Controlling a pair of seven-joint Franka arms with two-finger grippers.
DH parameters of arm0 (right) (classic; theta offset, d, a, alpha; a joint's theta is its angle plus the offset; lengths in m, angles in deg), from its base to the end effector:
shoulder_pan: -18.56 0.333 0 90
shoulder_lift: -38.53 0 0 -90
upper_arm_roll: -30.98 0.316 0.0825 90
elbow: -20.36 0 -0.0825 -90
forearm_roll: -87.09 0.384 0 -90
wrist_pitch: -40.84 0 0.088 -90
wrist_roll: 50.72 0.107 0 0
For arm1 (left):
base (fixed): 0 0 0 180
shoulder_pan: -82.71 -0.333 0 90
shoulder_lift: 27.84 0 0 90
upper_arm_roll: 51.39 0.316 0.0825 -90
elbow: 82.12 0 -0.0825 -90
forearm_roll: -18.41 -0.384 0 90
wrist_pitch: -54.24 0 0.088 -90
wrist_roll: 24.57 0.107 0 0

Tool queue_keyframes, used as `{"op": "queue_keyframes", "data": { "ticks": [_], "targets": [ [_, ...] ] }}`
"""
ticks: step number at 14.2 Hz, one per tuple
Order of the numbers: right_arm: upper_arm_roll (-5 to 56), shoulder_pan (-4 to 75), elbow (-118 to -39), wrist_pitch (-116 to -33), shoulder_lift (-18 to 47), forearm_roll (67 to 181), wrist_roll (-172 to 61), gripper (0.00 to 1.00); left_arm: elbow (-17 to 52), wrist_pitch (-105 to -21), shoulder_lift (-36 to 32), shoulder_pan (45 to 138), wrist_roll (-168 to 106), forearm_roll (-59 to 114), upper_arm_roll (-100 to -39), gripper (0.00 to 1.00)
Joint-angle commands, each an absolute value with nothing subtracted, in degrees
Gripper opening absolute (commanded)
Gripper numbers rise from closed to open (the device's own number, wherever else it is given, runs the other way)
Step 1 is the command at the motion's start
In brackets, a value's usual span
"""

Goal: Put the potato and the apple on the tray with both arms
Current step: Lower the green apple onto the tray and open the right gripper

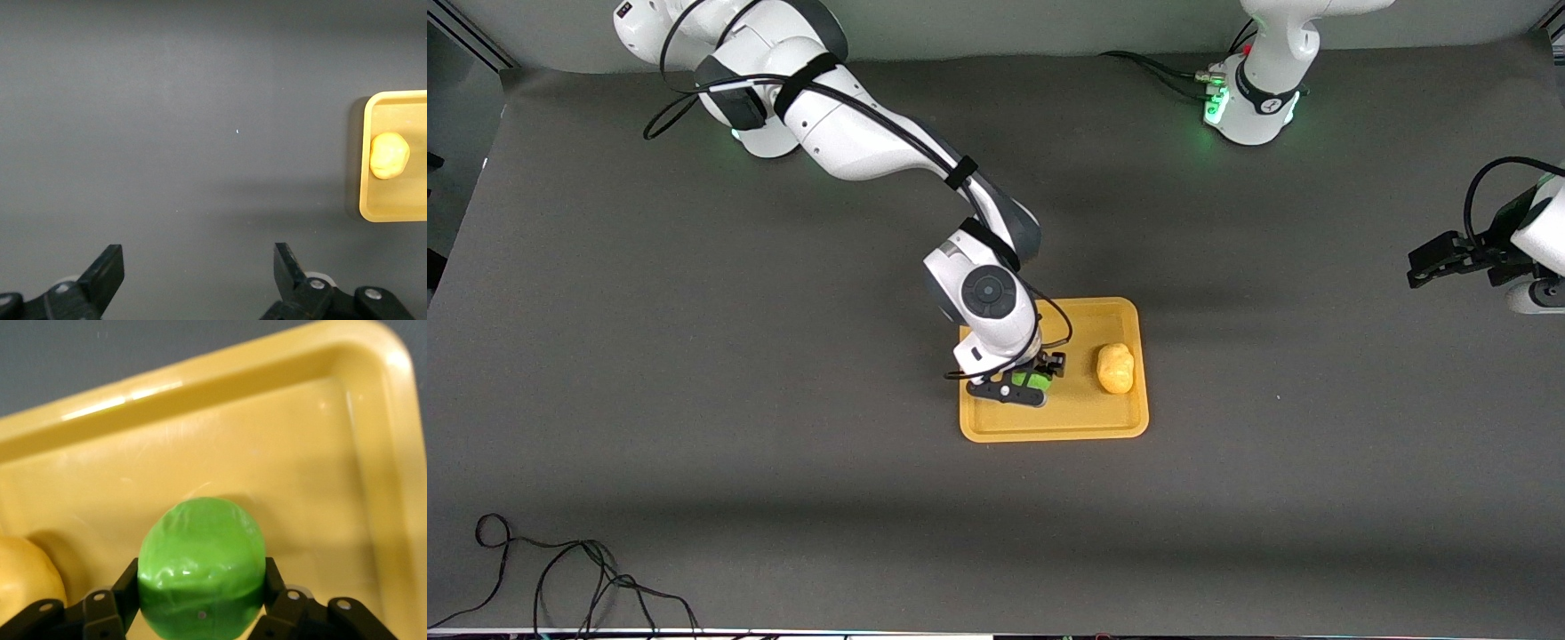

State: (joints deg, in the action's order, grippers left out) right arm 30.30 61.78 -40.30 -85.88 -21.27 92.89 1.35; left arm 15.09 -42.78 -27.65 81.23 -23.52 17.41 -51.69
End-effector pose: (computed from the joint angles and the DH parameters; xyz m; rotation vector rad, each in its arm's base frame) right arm 0.5751 0.5367 0.2005 -2.9932 0.3245 -0.0292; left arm 0.5621 0.0132 0.5735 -3.1244 -0.0001 0.0109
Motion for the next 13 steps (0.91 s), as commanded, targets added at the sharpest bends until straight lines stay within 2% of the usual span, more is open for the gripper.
{"op": "queue_keyframes", "data": {
  "ticks": [1, 3, 4, 6, 10, 12, 13],
  "targets": [
    [30.1, 62.9, -40.3, -84.7, -21.9, 91.8, 3.5, 0.40, 16.4, -41.9, -29.5, 81.1, -21.5, 17.6, -51.7, 1.00],
    [30.1, 63.0, -40.5, -84.7, -22.0, 91.7, 4.0, 0.41, 16.0, -41.0, -29.4, 81.4, -21.3, 17.2, -51.9, 1.00],
    [30.1, 63.0, -40.6, -84.7, -22.0, 91.6, 4.0, 0.55, 15.6, -40.3, -29.5, 81.1, -21.1, 17.1, -51.7, 1.00],
    [29.9, 62.9, -40.6, -84.8, -21.9, 91.3, 4.0, 1.00, 14.5, -40.2, -29.2, 81.3, -21.1, 17.2, -51.7, 1.00],
    [29.8, 62.0, -40.6, -83.0, -19.6, 90.4, 3.2, 1.00, 13.9, -39.8, -29.0, 81.1, -20.5, 17.1, -51.5, 1.00],
    [29.7, 59.9, -42.1, -79.5, -15.2, 90.3, 2.9, 1.00, 14.0, -40.3, -28.6, 81.4, -20.6, 17.2, -51.7, 1.00],
    [29.7, 58.0, -46.3, -79.7, -10.9, 90.5, 0.2, 1.00, 13.9, -40.5, -28.2, 81.5, -20.5, 17.2, -51.7, 1.00]
  ]
}}
